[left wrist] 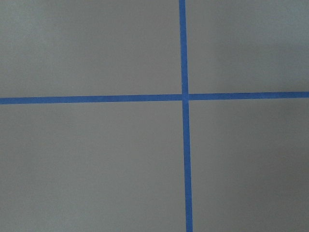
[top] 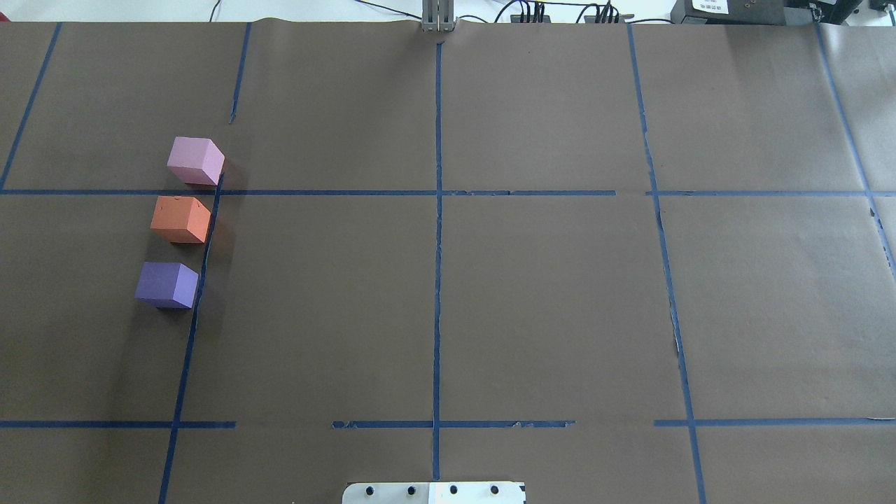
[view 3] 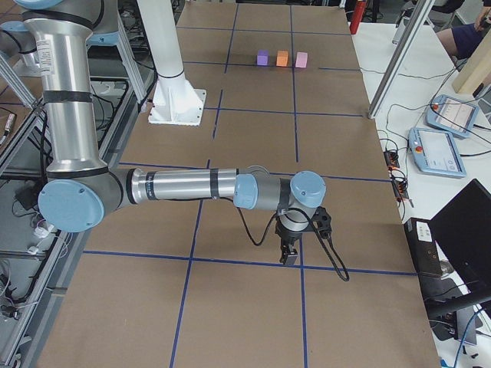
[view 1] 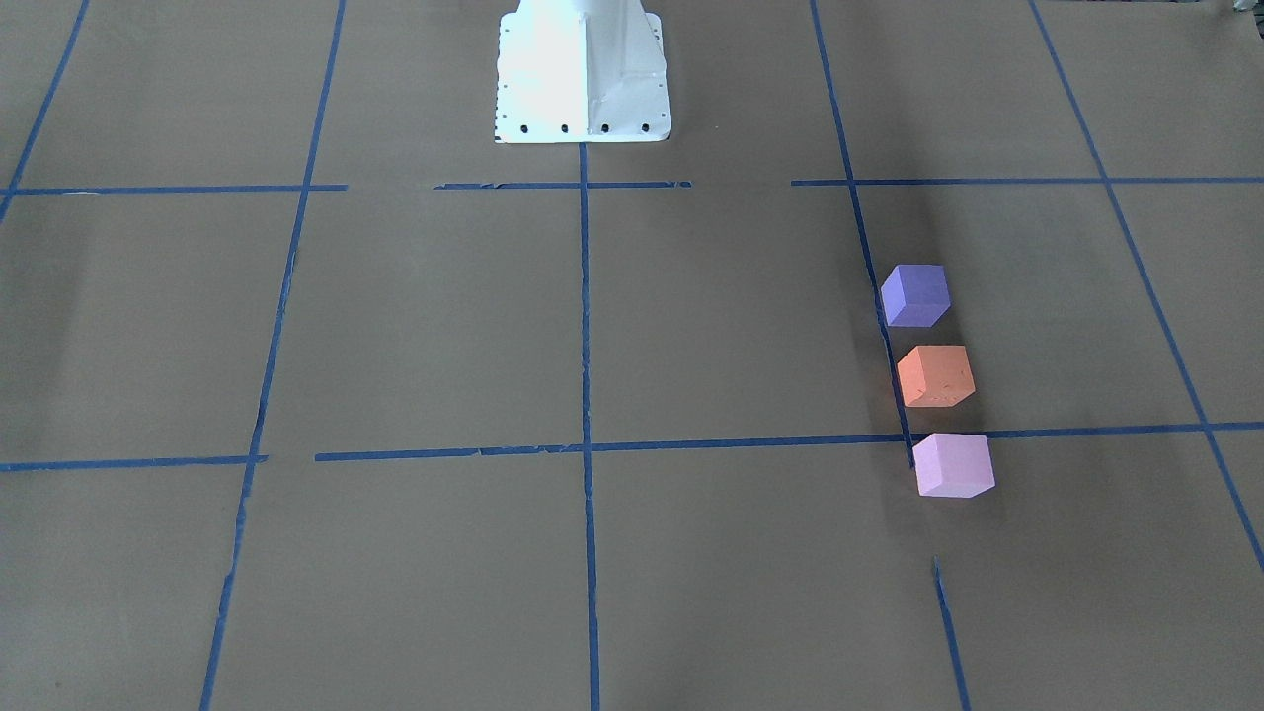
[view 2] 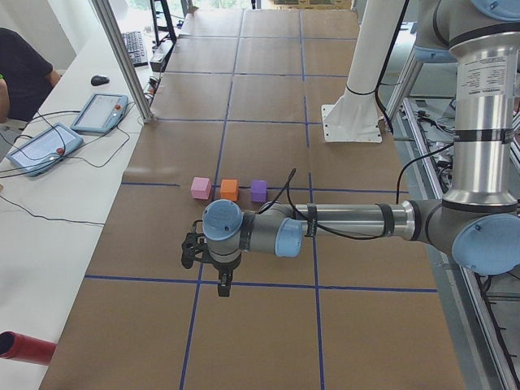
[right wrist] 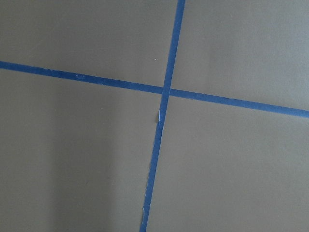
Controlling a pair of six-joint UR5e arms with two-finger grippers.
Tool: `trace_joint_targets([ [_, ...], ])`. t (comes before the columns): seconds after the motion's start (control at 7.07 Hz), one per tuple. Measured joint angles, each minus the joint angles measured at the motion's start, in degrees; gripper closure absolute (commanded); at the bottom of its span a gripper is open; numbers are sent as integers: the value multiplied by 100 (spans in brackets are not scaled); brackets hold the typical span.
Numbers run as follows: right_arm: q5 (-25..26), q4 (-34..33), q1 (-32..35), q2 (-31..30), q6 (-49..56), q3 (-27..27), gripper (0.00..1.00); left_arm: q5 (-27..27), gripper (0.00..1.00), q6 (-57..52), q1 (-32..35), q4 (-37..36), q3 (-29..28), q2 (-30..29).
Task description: Arrange blocks in a line
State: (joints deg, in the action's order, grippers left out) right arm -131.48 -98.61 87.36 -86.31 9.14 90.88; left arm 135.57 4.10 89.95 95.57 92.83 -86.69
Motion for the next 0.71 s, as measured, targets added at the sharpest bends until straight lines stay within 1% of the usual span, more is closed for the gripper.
trace_joint_targets([
  [0.28,0,0,0,0,0,0,0,-17,0,-2,23,-622,208,-106],
  [0.71,0,0,0,0,0,0,0,-18,0,-30,41,-797,362,-66],
])
